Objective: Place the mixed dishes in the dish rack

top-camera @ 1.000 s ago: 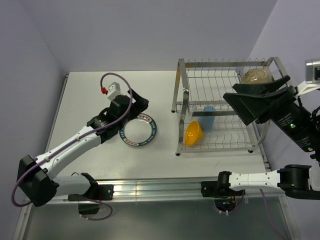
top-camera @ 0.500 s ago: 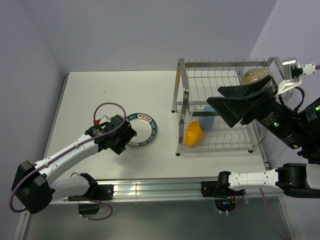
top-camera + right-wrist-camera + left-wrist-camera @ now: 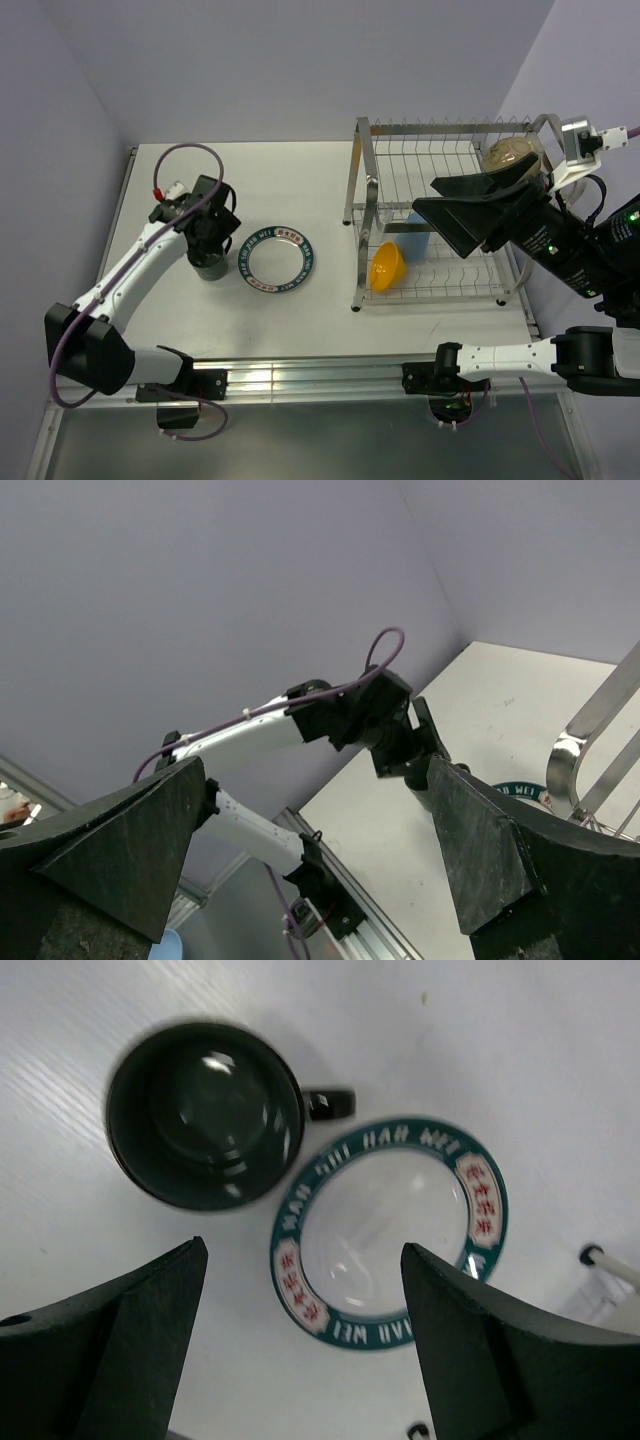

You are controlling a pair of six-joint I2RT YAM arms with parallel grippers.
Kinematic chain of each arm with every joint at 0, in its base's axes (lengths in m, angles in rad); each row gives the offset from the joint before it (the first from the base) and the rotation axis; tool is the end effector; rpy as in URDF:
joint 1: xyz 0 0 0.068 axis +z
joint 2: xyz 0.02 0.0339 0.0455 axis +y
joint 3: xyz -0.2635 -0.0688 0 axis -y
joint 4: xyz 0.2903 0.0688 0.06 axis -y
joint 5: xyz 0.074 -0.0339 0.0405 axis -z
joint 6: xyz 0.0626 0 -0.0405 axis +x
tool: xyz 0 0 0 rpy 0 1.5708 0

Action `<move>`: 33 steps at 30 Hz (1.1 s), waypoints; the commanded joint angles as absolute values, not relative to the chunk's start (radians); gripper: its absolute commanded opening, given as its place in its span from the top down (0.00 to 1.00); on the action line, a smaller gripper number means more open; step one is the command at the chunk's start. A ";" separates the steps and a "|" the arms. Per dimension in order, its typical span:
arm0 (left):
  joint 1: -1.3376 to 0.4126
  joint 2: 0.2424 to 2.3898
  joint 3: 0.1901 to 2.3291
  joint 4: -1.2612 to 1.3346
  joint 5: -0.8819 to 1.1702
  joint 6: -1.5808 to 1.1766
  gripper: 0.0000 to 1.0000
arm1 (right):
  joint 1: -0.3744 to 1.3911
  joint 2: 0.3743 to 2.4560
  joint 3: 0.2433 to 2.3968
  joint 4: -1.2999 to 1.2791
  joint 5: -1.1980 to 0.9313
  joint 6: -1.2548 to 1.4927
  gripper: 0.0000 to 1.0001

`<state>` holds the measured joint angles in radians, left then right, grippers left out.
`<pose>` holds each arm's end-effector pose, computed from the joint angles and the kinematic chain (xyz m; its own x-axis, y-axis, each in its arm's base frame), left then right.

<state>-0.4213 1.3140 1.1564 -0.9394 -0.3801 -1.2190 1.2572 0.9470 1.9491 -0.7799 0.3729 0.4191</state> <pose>0.2919 -0.1054 0.2645 -0.4913 -0.7351 -0.4671 -0.6847 0.6575 -0.3146 0.0528 0.0890 0.6334 -0.2538 0.4459 -0.8583 -0.7367 0.4859 0.4703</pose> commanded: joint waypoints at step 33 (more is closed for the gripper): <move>-0.077 1.584 1.098 -0.804 -0.101 -1.255 0.14 | 1.264 0.908 1.896 -0.758 0.362 0.439 0.00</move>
